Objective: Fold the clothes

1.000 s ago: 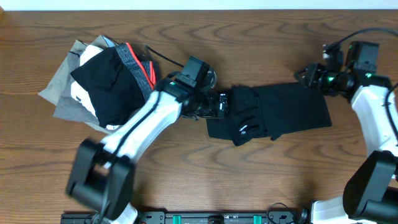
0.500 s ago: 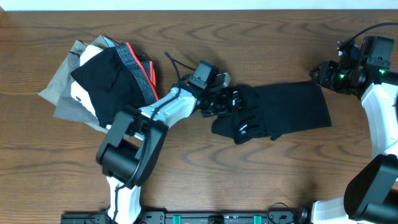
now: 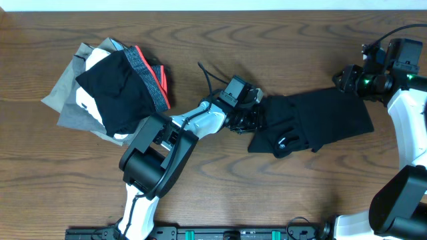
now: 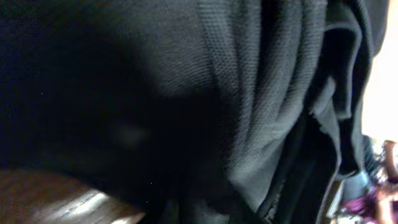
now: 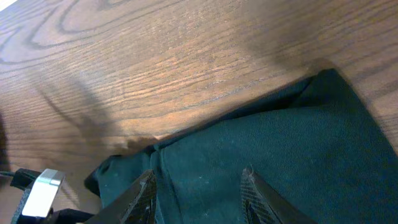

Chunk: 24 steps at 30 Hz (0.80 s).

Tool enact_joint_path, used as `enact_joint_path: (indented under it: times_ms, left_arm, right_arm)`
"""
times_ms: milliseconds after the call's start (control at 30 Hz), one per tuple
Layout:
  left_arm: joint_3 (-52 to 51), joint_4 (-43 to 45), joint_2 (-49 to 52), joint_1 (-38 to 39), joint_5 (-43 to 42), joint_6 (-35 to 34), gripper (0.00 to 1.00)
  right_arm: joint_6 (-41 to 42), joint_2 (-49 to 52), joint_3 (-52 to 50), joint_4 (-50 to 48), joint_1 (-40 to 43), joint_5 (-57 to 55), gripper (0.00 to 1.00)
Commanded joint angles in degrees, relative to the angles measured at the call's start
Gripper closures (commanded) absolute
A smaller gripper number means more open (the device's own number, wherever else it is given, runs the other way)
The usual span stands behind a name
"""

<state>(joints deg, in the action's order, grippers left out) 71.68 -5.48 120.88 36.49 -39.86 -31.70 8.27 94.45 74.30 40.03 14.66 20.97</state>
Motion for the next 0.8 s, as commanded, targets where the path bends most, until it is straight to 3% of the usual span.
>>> enact_joint_path:
  times_ms: [0,133,300,500,633,767]
  left_arm:
    - [-0.61,-1.27,0.96,-0.22,1.49,1.44,0.94]
    - [0.20,-9.66,-1.53,-2.91,1.27,2.78,0.94]
    - [3.89,-27.93,-8.76,-10.32,2.01,12.85,0.94]
    - [12.79,-46.75,-17.81,-18.05,10.40,22.49,0.94]
    - [22.34,-56.52,-18.75,-17.29,14.36,26.16,0.94]
    - [25.83,-57.70,-18.75,-12.46,18.40,26.10,0.94]
  right_arm:
    - [-0.63,-1.03,0.74,0.11,0.33,0.26,0.57]
    - [-0.63,-1.03,0.74,0.74,0.33,0.26,0.57]
    - [-0.63,-1.03,0.74,0.83,0.33,0.26,0.57]
    - [-0.57,-1.03,0.74,0.90,-0.09,0.46,0.58]
    - [-0.57,-1.03,0.70,1.66,-1.16,0.42,0.57]
    - [-0.61,-0.85,0.57,2.89,-2.38,0.17,0.57]
